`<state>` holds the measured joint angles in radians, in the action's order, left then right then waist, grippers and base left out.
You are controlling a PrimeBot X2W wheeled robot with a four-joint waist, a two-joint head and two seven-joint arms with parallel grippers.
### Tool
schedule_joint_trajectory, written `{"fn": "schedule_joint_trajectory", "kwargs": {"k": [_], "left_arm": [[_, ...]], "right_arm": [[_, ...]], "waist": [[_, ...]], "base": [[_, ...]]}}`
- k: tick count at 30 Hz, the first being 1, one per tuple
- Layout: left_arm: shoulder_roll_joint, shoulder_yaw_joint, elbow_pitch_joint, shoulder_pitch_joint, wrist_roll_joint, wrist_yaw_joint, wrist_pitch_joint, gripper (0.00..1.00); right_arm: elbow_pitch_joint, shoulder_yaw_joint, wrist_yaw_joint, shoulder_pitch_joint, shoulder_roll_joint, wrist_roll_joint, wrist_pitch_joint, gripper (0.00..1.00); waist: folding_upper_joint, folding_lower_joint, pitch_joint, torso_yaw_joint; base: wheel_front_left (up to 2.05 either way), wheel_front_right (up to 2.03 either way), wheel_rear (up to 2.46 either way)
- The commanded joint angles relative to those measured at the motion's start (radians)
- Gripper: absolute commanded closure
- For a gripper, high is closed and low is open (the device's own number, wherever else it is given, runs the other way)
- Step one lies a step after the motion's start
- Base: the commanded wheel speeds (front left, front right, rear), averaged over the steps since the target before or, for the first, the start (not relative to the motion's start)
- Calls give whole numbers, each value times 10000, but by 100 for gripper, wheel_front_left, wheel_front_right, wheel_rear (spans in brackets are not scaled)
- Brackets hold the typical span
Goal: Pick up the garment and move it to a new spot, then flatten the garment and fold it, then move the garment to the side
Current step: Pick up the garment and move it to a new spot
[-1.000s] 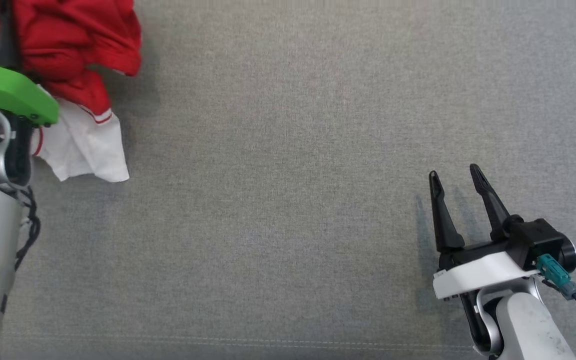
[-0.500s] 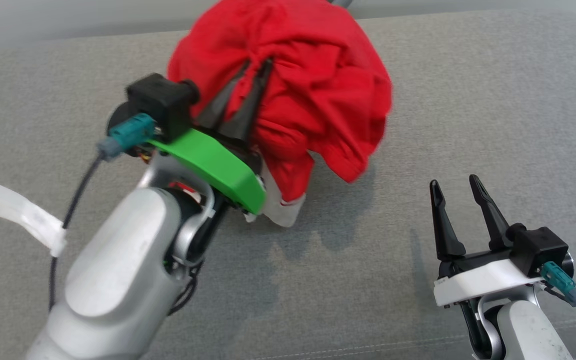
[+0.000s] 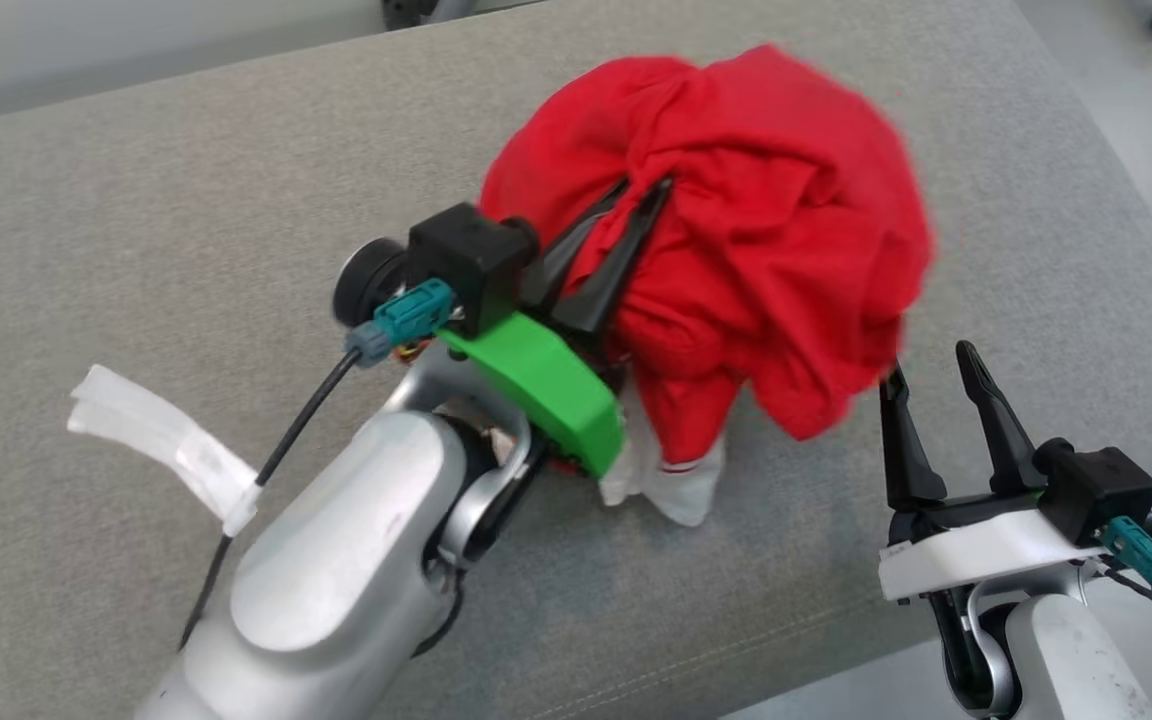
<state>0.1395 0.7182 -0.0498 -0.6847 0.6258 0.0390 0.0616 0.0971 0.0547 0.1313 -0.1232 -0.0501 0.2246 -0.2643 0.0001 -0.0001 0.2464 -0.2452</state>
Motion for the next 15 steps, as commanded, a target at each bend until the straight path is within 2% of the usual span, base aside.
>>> {"fn": "schedule_joint_trajectory", "kwargs": {"k": [1, 9, 13, 15], "left_arm": [[259, -56, -243, 208, -208, 95, -119, 100], [966, 84, -2534, 1764, -123, 168, -666, 100], [823, 38, -3419, 2180, 73, 24, -1193, 100], [705, 3, -3696, 2294, 192, -12, -1407, 69]], "right_arm": [[-24, 13, -10, 58, -7, 35, -3, 0], [-44, -116, -10, 138, -6, 35, -3, 0], [30, -106, -10, 220, -9, -112, -5, 0], [64, -103, -10, 245, -9, -153, -5, 0]], "waist": [[-1, 1, 263, -451], [-1, 1, 229, -411], [-1, 1, 104, -166], [-1, 1, 18, -14]], "base": [[0, 0, 0], [0, 0, 0], [0, 0, 0], [0, 0, 0]]}}
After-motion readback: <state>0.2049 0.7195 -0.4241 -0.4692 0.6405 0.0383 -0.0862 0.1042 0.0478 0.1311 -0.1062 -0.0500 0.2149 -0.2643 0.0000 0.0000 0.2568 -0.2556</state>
